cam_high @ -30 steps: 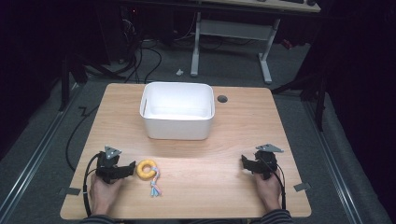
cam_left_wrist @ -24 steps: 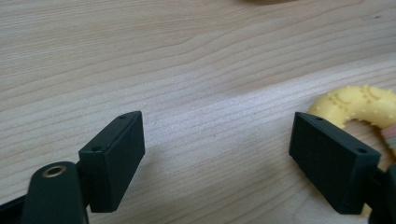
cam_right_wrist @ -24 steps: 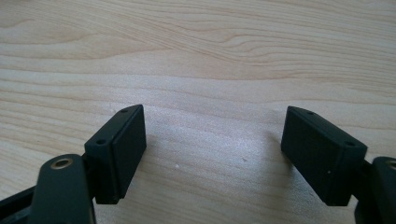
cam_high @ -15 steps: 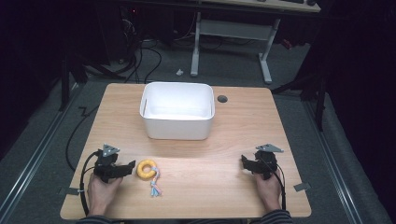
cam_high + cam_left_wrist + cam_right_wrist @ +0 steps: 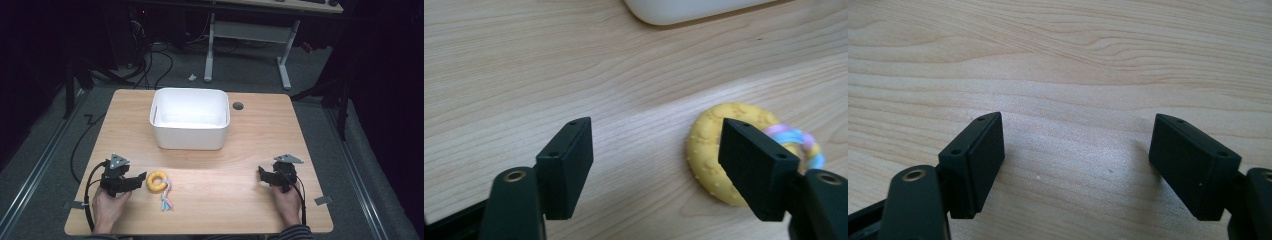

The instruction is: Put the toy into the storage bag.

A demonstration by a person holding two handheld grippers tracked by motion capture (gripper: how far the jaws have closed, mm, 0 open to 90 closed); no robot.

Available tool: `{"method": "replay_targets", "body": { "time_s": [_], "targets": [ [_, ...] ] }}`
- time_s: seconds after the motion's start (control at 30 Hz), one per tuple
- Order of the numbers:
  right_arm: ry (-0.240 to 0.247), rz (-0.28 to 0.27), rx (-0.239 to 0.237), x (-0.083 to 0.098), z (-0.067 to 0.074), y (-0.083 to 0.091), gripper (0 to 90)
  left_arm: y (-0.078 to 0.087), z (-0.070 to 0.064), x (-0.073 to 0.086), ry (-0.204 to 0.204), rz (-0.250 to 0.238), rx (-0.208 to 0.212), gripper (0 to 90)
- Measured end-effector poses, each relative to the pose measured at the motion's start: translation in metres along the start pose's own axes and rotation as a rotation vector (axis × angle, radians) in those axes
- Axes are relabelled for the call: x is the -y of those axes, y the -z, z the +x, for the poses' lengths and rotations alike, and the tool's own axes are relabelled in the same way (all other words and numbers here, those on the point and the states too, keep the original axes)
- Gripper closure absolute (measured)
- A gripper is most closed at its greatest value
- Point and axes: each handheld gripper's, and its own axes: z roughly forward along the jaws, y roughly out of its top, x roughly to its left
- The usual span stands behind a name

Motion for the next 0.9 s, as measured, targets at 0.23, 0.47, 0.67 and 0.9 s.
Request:
{"method": "replay_targets", "body": {
  "time_s": [0.23, 0.47, 0.67, 0.9],
  "targets": [
    [0.001, 0.0, -0.001, 0.0, 0.0, 0.0, 22.2, -0.002, -0.01, -0.001, -0.027, 0.021, 0.02, 34.3],
    [0.002, 0.0, -0.002, 0.0, 0.0, 0.0, 22.2, -0.009, -0.019, -0.002, -0.051, 0.057, 0.036, 36.9],
    [0.003, 0.0, -0.001, 0.0, 0.0, 0.0, 22.2, -0.016, -0.024, -0.004, -0.071, 0.08, 0.051, 39.3],
    [0.003, 0.0, -0.002, 0.0, 0.0, 0.0, 22.2, -0.023, -0.028, -0.004, -0.081, 0.105, 0.058, 41.1]
  ]
}}
